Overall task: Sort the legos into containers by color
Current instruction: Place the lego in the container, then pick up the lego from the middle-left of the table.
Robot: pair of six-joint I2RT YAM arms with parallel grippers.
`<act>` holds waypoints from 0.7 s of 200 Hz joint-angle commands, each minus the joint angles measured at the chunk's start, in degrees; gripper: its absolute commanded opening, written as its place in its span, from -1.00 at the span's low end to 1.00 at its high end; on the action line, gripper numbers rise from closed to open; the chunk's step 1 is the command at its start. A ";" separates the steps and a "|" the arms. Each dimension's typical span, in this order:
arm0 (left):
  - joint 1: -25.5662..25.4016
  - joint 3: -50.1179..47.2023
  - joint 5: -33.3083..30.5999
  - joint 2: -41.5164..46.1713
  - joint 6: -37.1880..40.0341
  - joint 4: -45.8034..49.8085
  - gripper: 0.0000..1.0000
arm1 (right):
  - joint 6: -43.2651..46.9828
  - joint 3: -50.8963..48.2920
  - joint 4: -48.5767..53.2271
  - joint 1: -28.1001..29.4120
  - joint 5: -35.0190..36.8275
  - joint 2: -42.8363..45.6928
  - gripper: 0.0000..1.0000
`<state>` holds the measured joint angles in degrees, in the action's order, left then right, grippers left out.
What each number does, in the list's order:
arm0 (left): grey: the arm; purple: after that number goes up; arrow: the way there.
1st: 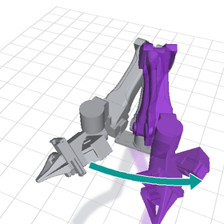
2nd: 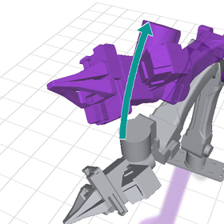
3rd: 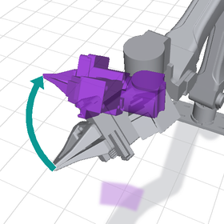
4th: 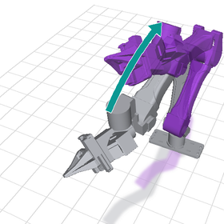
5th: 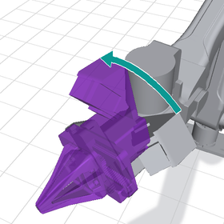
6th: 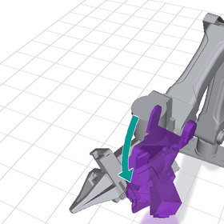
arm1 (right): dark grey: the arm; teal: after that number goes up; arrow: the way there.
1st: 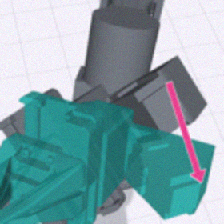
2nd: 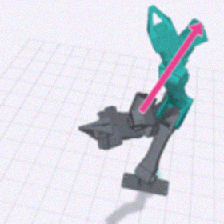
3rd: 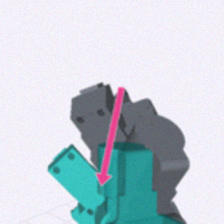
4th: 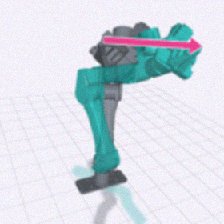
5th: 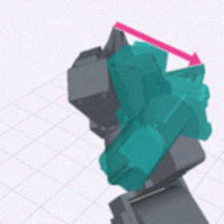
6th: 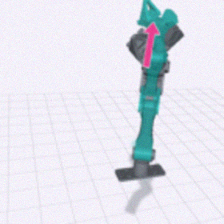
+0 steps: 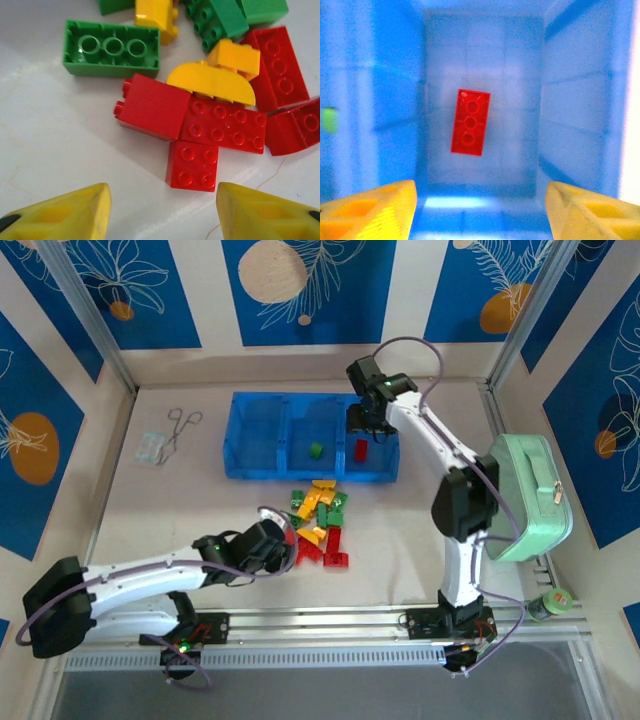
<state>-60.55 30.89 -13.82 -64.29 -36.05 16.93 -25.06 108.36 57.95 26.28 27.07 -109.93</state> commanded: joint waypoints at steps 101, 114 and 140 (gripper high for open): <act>-1.94 7.25 -2.34 -13.05 2.22 2.24 0.20 | -7.33 -35.32 -11.12 4.98 -1.83 26.43 0.39; -1.94 7.17 -2.44 -13.05 1.86 2.63 0.22 | -8.04 -37.31 -11.73 5.26 -2.14 27.44 0.39; -1.98 6.67 -3.38 -12.40 0.54 3.43 0.28 | -9.34 -40.11 -12.36 5.70 -2.37 28.99 0.39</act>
<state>-62.02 36.60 -15.33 -77.01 -34.46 17.91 -31.79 70.19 47.24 31.42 25.93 -82.98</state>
